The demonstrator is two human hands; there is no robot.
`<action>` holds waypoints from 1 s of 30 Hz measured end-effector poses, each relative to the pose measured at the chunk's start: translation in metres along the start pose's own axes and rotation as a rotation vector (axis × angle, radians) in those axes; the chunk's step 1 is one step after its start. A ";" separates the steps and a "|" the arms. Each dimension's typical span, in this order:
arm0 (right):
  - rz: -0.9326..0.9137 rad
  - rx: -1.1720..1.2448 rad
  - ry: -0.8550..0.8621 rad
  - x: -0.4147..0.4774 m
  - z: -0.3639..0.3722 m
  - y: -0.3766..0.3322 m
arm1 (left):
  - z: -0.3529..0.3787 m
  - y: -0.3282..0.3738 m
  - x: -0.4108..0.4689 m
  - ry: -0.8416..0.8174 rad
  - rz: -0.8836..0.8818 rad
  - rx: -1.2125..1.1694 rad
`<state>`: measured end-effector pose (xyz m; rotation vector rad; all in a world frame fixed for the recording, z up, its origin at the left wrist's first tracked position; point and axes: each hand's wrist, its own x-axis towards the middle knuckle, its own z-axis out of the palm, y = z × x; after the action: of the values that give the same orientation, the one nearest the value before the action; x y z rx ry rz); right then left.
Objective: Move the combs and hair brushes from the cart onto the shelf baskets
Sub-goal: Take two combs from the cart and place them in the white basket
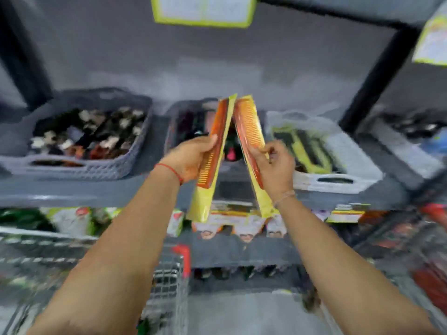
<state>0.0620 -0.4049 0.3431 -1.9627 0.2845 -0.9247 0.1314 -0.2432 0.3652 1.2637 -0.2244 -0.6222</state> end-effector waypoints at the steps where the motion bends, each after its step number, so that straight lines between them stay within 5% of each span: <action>1: 0.027 -0.079 -0.010 0.020 -0.021 0.011 | 0.025 0.002 0.014 -0.010 -0.005 0.073; 4: 0.174 -0.188 -0.045 0.071 -0.076 0.047 | 0.084 -0.006 0.053 -0.043 -0.035 0.283; 10: 0.380 -0.312 -0.045 0.161 -0.165 0.118 | 0.172 -0.007 0.137 0.025 -0.090 0.248; 15: 0.474 -0.273 -0.210 0.178 -0.180 0.161 | 0.197 -0.027 0.192 0.330 -0.081 0.908; 17: 0.499 -0.292 -0.267 0.178 -0.177 0.172 | 0.205 -0.039 0.196 0.323 -0.073 1.050; 23: 0.437 -0.609 -0.440 0.173 -0.166 0.174 | 0.207 -0.069 0.202 0.290 -0.156 1.613; 27: 0.410 -0.656 -0.442 0.169 -0.168 0.172 | 0.205 -0.068 0.201 0.333 -0.028 1.735; 30: 0.169 -0.737 -0.329 0.162 -0.159 0.156 | 0.197 -0.054 0.188 0.330 0.180 1.651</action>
<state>0.0872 -0.6791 0.3428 -2.6642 0.6552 -0.3877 0.1717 -0.5168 0.3419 2.8415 -0.6219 0.0912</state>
